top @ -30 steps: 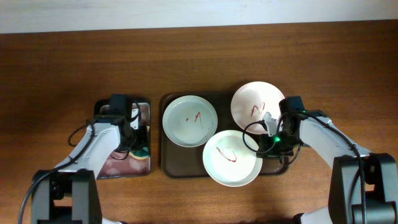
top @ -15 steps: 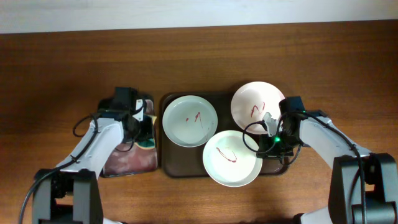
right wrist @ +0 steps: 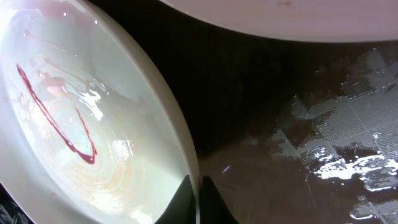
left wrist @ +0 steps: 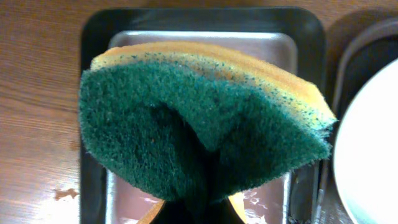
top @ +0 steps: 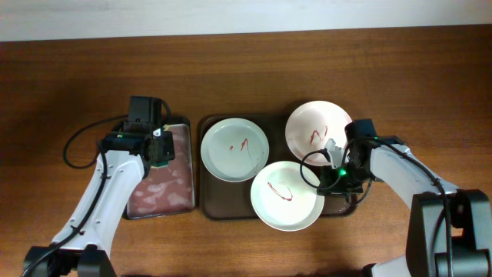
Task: Clean dirty plates on tray and stack at the side
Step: 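Scrub the front white plate with the sponge while right gripper holds rim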
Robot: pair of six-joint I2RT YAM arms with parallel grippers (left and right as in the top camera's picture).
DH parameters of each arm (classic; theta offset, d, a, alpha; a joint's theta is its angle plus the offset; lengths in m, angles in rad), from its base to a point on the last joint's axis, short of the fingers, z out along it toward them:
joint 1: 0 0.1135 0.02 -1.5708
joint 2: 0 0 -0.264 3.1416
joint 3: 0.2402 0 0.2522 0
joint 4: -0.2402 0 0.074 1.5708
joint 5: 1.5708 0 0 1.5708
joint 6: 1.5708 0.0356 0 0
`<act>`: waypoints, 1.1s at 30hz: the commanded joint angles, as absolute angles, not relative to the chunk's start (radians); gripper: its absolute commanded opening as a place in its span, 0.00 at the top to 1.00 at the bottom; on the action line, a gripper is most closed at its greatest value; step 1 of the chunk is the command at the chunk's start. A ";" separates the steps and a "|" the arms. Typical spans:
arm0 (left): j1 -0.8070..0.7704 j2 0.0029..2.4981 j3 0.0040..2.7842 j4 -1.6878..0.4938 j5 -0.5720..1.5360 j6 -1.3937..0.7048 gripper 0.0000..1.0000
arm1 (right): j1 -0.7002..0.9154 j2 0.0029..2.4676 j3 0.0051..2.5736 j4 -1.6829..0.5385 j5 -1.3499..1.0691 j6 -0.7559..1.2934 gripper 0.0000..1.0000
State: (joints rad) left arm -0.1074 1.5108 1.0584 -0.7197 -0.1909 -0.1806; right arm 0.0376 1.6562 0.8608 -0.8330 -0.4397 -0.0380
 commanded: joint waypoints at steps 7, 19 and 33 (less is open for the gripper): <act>-0.109 1.486 1.082 -0.718 -0.104 -0.190 1.00 | 0.032 1.658 0.876 -0.832 -0.460 -0.044 0.96; -0.453 1.601 1.082 -0.580 0.468 -0.379 1.00 | 0.032 1.658 0.876 -0.826 -0.464 -0.043 0.96; -0.809 1.886 1.082 -0.289 0.471 -0.740 1.00 | 0.032 1.658 0.876 -0.826 -0.464 -0.044 0.96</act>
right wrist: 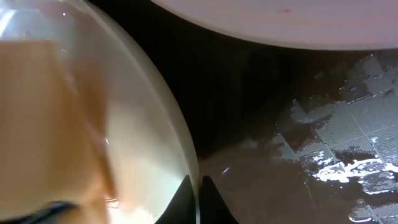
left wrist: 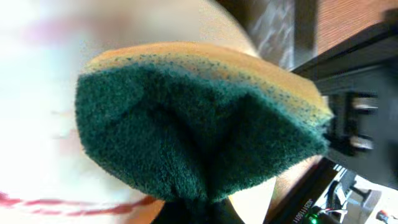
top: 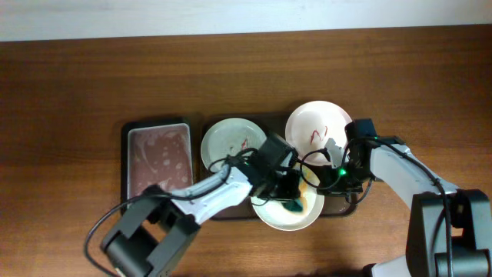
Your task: Clean dirty plates on tray and stack at the side
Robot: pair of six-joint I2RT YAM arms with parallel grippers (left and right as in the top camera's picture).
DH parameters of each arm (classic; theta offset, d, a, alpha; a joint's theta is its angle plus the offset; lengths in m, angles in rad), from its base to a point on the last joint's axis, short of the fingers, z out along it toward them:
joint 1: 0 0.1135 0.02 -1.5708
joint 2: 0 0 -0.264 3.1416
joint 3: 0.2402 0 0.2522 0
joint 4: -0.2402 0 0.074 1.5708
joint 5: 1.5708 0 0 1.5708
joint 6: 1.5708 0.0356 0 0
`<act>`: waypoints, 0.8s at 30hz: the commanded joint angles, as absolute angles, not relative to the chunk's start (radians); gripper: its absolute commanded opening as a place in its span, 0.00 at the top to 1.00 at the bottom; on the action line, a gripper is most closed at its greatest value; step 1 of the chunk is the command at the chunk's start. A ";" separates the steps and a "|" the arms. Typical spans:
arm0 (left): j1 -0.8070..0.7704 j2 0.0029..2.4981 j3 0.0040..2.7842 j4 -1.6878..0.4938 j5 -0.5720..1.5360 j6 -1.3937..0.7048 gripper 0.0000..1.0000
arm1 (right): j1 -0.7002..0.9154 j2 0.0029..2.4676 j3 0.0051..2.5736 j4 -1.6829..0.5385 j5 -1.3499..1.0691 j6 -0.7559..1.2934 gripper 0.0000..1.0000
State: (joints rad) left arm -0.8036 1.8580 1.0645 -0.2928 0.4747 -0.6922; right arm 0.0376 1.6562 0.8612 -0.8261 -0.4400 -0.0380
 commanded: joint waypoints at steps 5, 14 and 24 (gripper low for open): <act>-0.731 1.886 1.082 -0.467 0.171 -0.740 1.00 | 0.032 1.658 0.876 -0.836 -0.464 -0.044 0.96; -0.658 1.818 1.271 -0.741 0.270 -0.521 1.00 | 0.032 1.658 0.876 -0.838 -0.460 -0.044 0.96; -0.683 1.878 1.327 -0.714 0.265 -0.476 1.00 | 0.032 1.658 0.876 -0.847 -0.455 -0.043 0.96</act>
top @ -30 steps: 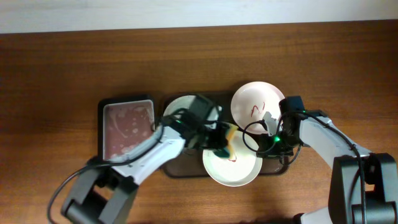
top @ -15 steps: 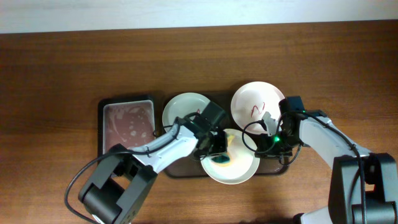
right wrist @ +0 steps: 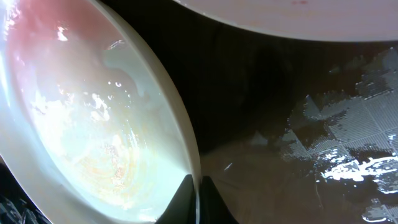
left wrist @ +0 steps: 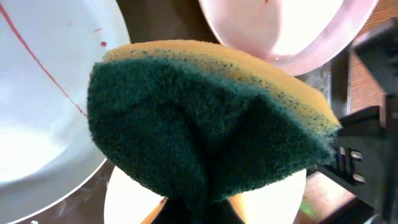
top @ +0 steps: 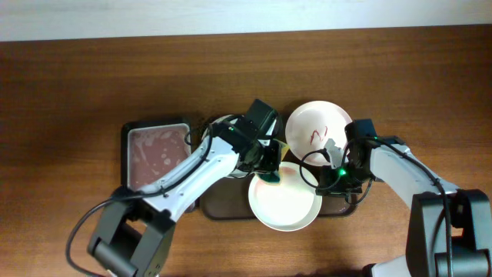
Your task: Clean dirty plates on tray and stack at the side
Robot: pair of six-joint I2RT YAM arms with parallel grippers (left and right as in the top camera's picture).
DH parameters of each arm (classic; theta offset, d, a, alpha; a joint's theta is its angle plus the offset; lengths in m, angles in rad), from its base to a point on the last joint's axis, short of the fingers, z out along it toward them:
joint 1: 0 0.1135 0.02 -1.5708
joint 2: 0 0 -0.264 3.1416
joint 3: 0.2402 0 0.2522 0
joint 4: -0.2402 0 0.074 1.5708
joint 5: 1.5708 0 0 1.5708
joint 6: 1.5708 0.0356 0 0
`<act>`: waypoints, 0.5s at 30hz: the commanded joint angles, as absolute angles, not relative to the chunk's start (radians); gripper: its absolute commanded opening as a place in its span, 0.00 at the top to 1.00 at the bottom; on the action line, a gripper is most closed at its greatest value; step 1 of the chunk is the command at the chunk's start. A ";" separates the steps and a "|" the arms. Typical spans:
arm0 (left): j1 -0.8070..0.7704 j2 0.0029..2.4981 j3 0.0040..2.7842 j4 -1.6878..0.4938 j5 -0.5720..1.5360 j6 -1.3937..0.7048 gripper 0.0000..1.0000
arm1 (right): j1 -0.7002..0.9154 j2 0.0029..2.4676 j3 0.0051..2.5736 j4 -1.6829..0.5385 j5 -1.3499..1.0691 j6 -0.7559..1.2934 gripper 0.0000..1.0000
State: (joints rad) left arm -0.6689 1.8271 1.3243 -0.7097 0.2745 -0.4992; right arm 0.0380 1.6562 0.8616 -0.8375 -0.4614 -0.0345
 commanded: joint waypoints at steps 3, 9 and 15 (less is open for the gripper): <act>-0.642 1.860 1.327 -0.802 0.146 -0.463 1.00 | 0.032 1.657 0.876 -0.862 -0.384 -0.012 0.96; -0.488 1.754 1.327 -0.941 0.025 -0.364 1.00 | 0.032 1.529 0.905 -0.888 -0.432 -0.029 0.96; -0.273 1.672 1.327 -0.947 0.029 -0.282 1.00 | 0.033 1.296 0.930 -0.901 -0.157 0.065 0.96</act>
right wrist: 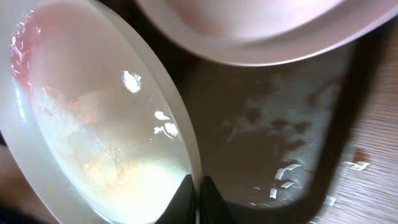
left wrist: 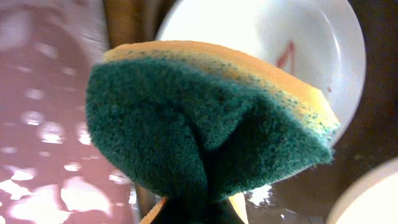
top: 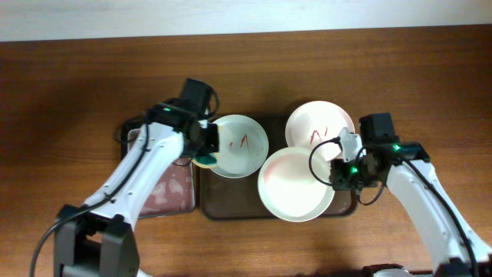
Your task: Clean dirty plates on tray and stack at the side
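My right gripper (right wrist: 199, 186) is shut on the rim of the front white plate (top: 292, 188), whose face (right wrist: 93, 137) shows no red streak, only a faint pink film. It hangs tilted over the dark tray (top: 231, 211). Two plates with red streaks lie on the tray: one at the left (top: 242, 142), one at the back right (top: 319, 123). My left gripper (top: 204, 158) is shut on a green and yellow sponge (left wrist: 205, 118), at the left rim of the left plate (left wrist: 292, 50).
A metal pan of pinkish water (top: 161, 192) sits left of the dark tray and shows under the sponge (left wrist: 43, 124). Bare wooden table (top: 77, 92) lies all round. The tray floor (right wrist: 280, 124) is wet.
My left gripper has moved left with the sponge, from the back edge of the front plate to the border of pan and tray. The right gripper and its plate have shifted slightly right.
At first the sponge hung over the water pan and the right gripper held the front plate, which bore a red streak. Then the sponge was on that plate. Then the plate showed white without the streak. Now the sponge is back at the left.
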Robot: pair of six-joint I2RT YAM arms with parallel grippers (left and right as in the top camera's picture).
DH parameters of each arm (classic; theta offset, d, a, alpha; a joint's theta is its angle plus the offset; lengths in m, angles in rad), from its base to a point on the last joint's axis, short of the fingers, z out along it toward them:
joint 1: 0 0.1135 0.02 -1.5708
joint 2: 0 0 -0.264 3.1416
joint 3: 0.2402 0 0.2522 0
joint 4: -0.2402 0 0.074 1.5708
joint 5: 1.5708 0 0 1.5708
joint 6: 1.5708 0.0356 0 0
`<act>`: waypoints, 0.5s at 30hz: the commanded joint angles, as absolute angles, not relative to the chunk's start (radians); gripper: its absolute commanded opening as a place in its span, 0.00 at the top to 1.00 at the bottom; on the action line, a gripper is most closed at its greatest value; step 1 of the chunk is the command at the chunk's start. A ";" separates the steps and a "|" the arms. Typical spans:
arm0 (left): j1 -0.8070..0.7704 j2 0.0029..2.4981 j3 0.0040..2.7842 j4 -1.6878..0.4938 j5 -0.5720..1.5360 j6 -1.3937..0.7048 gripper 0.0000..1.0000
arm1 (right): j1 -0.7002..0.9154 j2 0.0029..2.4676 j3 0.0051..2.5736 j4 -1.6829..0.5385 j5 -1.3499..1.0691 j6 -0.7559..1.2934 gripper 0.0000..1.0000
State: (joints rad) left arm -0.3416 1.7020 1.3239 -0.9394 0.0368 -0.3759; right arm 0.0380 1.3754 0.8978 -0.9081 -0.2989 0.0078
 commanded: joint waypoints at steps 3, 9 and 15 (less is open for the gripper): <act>-0.205 1.672 1.327 -0.956 0.029 -0.214 1.00 | 0.041 1.229 0.960 -0.874 -0.038 0.065 0.96; -0.171 1.672 1.327 -0.956 0.029 -0.214 1.00 | 0.259 1.217 1.001 -0.829 0.379 0.102 0.96; -0.171 1.672 1.327 -0.954 0.029 -0.214 1.00 | 0.510 1.240 1.001 -0.751 0.673 0.110 0.96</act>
